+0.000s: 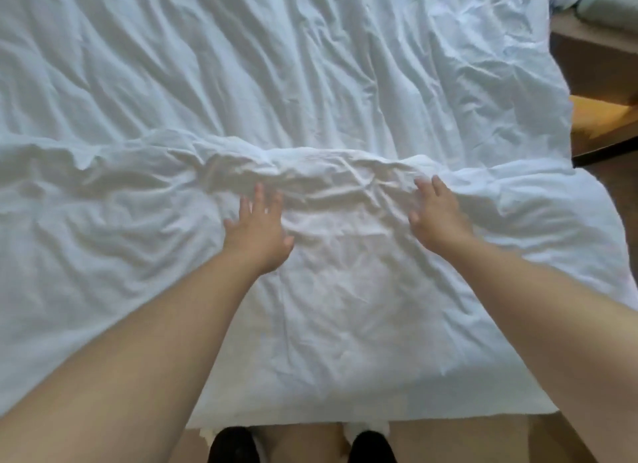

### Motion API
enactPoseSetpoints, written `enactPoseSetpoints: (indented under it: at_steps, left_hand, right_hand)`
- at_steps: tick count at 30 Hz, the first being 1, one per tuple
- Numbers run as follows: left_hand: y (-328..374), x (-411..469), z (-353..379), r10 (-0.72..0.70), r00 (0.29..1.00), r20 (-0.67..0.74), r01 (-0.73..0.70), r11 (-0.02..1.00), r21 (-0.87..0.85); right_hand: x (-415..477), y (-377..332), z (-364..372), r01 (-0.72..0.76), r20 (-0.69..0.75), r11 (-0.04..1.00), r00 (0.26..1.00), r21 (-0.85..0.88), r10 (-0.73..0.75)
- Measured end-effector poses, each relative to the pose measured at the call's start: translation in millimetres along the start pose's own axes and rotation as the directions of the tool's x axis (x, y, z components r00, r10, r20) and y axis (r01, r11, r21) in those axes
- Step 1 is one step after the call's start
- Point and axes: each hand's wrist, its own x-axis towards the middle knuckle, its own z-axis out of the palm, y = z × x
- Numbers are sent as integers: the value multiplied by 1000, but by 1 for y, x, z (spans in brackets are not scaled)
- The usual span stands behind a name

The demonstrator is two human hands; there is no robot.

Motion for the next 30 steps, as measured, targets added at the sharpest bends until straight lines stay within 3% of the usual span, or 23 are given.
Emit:
enactPoseSetpoints:
  at_steps: [4, 8, 11, 15, 18, 21, 25, 27, 30]
  left_hand:
    - [50, 13, 27, 104, 995, -4, -103, 989, 102]
    - [107, 59, 62, 34, 999, -31, -33, 999, 14]
    - [140, 77, 104, -8, 998, -63, 14, 995, 97]
    - [160, 83, 132, -4, 983, -184, 31, 989, 144]
    - [174, 91, 116, 31, 961, -274, 10, 989, 150]
    - [191, 110, 97, 40, 942, -332, 17, 986, 167]
    - [207, 155, 83, 22, 946, -322, 26, 989, 143]
    - [209, 189, 76, 28, 933, -358, 24, 990, 140]
    - [213, 260, 54, 40, 888, -458, 31, 989, 148]
  right_hand:
    - [31, 70, -4, -43, 29, 995, 999, -95, 46]
    - [90, 125, -15, -134, 39, 982, 989, -134, 141]
    - [117, 170, -13, -60, 96, 959, 991, -276, 90]
    - [137, 216, -24, 2, -203, 963, 977, -270, -59]
    - [146, 210, -31, -57, -281, 971, 960, -232, -11]
    - [152, 190, -17, 8, -132, 961, 990, -277, -47]
    - [181, 179, 3, 75, 92, 990, 994, -124, -63]
    - [206, 174, 13, 76, 69, 989, 995, -123, -68]
    - [268, 152, 17, 33, -95, 997, 995, -75, -40]
